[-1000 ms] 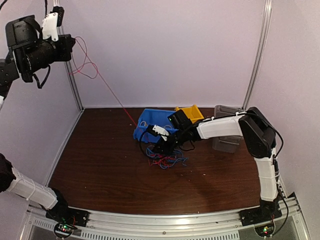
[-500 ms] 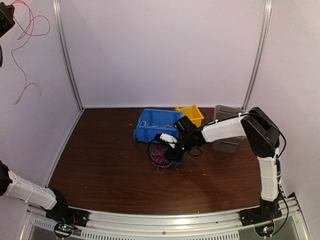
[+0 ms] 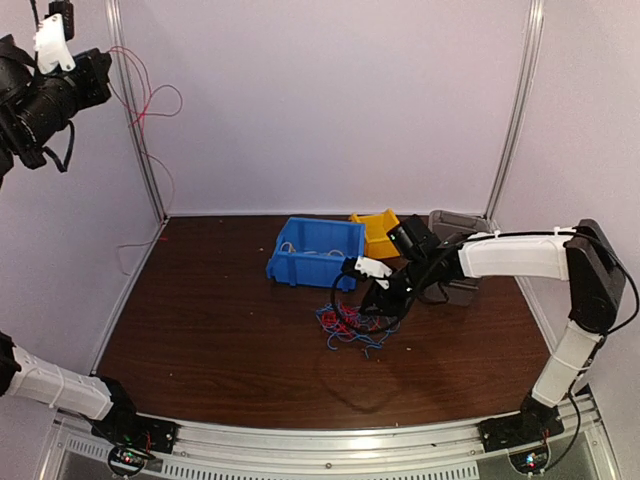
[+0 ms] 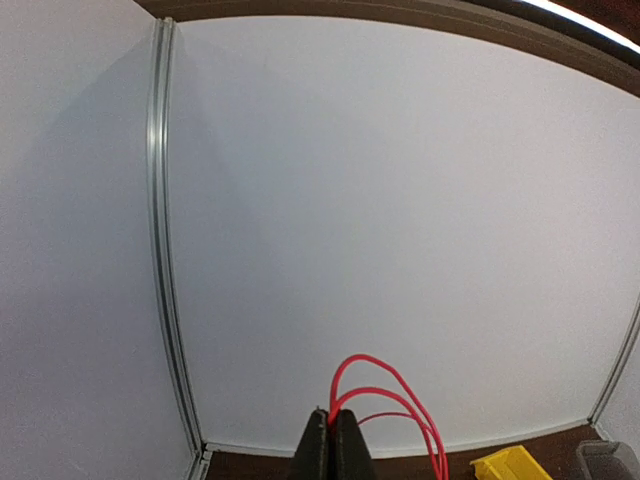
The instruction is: Untangle the cables
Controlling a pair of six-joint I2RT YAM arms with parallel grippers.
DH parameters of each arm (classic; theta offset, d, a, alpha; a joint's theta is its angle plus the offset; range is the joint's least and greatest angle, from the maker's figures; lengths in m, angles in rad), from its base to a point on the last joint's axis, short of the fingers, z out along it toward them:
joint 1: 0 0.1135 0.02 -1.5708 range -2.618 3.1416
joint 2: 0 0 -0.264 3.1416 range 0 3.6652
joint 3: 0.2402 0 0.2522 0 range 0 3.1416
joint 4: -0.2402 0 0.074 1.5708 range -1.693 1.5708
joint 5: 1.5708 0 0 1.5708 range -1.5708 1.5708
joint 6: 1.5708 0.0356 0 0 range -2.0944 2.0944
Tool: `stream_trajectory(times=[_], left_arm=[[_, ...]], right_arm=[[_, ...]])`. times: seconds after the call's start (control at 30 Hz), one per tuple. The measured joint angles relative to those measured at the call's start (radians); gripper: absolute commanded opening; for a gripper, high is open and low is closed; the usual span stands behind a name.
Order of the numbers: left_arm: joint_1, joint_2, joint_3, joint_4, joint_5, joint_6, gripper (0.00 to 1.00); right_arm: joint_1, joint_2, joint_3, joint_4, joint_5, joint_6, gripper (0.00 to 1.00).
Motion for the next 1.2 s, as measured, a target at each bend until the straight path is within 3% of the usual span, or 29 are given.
stream_trajectory(times=[0.3, 0.73, 1.2], left_arm=[[0.000, -0.038, -0.240, -0.039, 0.121, -0.068, 0.00], [0.000, -0.060, -0.457, -0.025, 0.319, -0.120, 0.00], [0.000, -0.098, -0.664, 0.071, 0.552, -0.177, 0.00]], right_arm=[[0.000, -0.140, 0.013, -0.094, -0.086, -0.051, 0.49], [0.002, -0.142, 0.289, -0.137, -0.131, -0.019, 0.64], [0.111, 0.079, 0.600, -0.047, -0.165, 0.111, 0.80]])
